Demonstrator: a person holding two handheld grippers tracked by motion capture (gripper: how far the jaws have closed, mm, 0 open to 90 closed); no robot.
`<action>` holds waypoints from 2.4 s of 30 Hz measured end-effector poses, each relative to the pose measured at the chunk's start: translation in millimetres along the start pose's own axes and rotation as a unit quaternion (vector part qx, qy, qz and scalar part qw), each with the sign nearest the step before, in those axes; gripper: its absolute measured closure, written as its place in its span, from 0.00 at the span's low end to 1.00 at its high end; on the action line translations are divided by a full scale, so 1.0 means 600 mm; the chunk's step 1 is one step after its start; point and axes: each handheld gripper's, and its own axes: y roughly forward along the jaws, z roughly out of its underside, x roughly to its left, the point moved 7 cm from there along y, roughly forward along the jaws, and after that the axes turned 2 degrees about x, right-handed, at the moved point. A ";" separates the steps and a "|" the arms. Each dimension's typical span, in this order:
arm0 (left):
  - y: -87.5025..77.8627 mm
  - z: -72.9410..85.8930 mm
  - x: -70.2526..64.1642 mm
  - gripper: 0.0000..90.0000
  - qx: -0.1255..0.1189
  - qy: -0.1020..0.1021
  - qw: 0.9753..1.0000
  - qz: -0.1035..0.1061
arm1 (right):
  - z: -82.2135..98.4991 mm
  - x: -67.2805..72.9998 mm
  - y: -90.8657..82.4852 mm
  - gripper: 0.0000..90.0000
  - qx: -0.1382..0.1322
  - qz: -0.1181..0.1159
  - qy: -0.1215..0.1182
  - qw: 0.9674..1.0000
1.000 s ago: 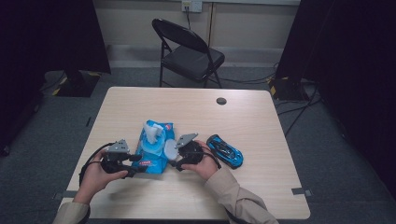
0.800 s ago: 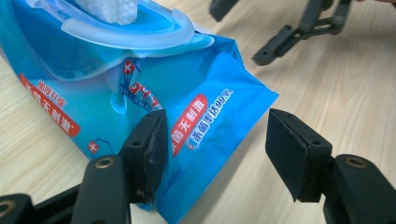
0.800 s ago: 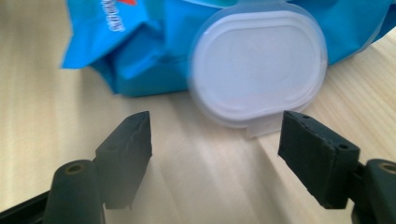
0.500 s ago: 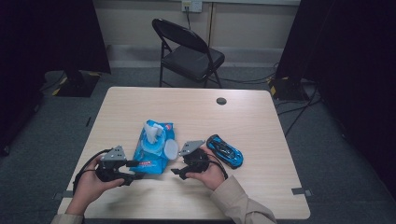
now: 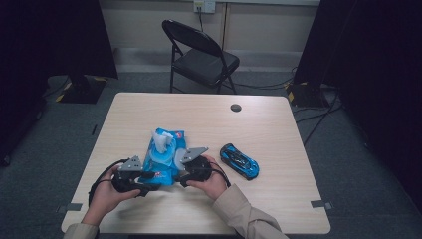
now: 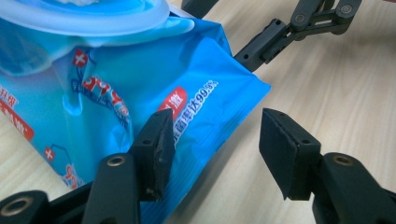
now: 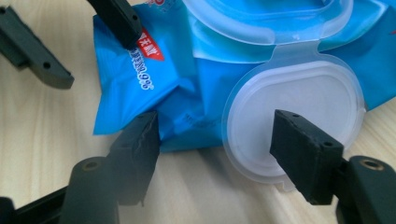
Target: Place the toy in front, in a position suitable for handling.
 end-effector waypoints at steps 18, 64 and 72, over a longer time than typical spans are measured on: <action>0.017 -0.024 0.085 0.50 -0.023 -0.019 0.999 -0.037 | -0.039 -0.070 0.044 0.44 -0.002 0.013 0.011 1.000; 0.050 0.038 -0.029 0.15 0.021 0.076 0.997 0.005 | 0.168 -0.180 -0.201 0.19 0.012 0.120 0.110 0.987; 0.053 0.039 -0.030 0.12 0.008 0.078 0.997 0.010 | 0.195 -0.188 -0.192 0.19 0.035 0.124 0.114 0.985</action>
